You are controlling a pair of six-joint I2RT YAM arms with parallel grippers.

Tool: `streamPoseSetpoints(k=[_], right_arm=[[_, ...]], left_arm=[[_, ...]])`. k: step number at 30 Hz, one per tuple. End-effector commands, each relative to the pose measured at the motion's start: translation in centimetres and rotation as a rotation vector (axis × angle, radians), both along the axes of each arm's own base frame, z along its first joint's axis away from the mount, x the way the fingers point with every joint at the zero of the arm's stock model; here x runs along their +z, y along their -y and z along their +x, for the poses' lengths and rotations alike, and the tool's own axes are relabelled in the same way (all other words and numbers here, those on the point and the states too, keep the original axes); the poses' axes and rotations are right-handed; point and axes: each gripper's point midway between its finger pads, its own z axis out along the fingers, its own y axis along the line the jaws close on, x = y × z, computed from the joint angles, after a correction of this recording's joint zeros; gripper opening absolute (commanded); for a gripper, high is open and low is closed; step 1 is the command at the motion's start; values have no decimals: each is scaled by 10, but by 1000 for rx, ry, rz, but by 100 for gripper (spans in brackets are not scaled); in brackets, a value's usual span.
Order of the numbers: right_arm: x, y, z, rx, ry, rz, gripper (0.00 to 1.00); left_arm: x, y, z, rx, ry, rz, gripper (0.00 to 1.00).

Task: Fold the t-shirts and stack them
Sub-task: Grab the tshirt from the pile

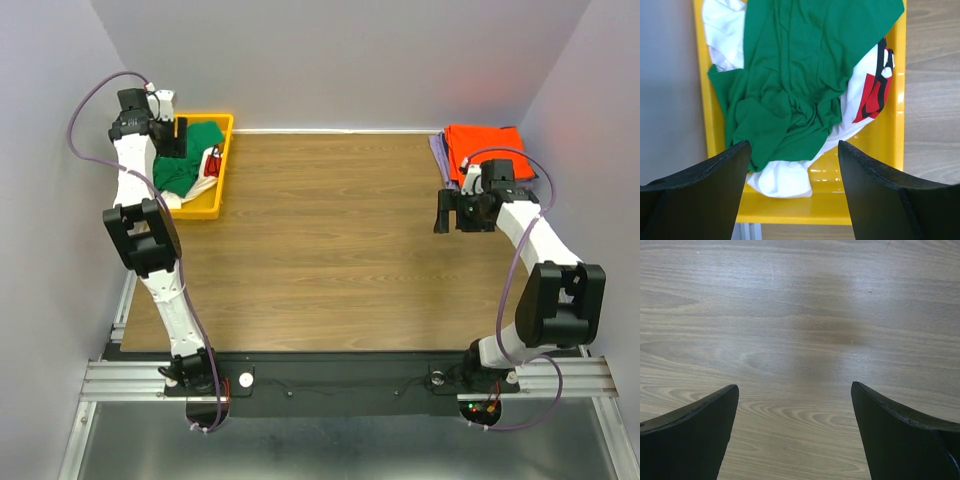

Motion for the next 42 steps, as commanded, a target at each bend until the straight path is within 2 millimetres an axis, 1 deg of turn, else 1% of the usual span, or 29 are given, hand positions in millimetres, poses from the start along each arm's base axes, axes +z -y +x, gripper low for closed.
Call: streamPoseSetpoints(k=[1,3,4,5,6,7,10,12,13,14,15,16,18,19,22,23,24,25,28,29,31,32,33,34,36,37,40,41,42], right_arm=[[3,-1,7,16,9,3,100],[-2,0,6,16,-3,-2,100],[-3,0,6,18,-5,-3,100],[-4,1,6,17,-9,-4,100],[-5,1,6,18,-11,-4,100],[-5,1,7,19,-11,-5,100],[-8,1,7,17,-22,-5,100],[-9,2,7,15,-24,-9,100],[-10,2,7,15,-26,-9,100],[-10,2,7,15,-27,-9,100],[-9,2,8,15,-24,-9,100],[-9,2,8,15,-24,-9,100],[-8,2,8,15,-23,-7,100],[-8,1,9,12,-22,-5,100],[-6,-1,8,16,-19,6,100],[-5,-1,9,18,-14,7,100],[-3,-1,9,17,-11,9,100],[-2,-2,8,20,-6,12,100],[1,-4,8,25,2,19,100],[2,-4,8,25,5,19,100],[5,-4,8,24,14,19,100],[6,-4,8,25,16,22,100],[7,-4,8,27,19,22,100],[8,-5,8,27,24,24,100],[10,-5,8,28,28,25,100],[10,-5,9,29,30,26,100],[12,-5,9,26,35,26,100],[14,-6,9,28,39,29,100],[14,-6,9,30,39,30,100]], left_arm=[[7,2,14,-59,53,15,79],[-10,-1,21,-51,39,11,78],[-23,-2,25,-48,19,5,77],[-29,-2,27,-48,12,0,75],[-29,-3,31,-46,17,2,73],[-42,-3,33,-44,-1,-12,72],[-57,0,38,-51,-14,-31,71],[-69,-3,41,-37,-23,-30,71],[-79,-7,43,-20,-36,-24,71],[-81,-9,44,-14,-37,-20,69],[-83,-10,45,-12,-41,-18,64],[-86,-11,44,-9,-52,-21,53],[-77,-11,47,-3,-31,-19,42],[-63,-12,48,-1,-3,-12,34],[-34,-13,50,3,53,11,23],[-12,-16,49,13,92,30,11],[2,-17,49,16,118,43,3],[21,-17,47,17,148,58,0],[59,-15,43,3,215,76,0],[84,-12,38,-6,259,83,0],[114,-5,33,-22,315,78,0],[142,2,26,-41,370,75,0],[160,6,22,-49,408,72,0],[188,14,14,-69,466,59,0],[219,25,3,-99,532,40,0],[245,41,-8,-138,587,15,0],[281,79,-27,-231,661,-46,0],[305,105,-42,-295,713,-70,0],[317,121,-49,-328,738,-89,0]])
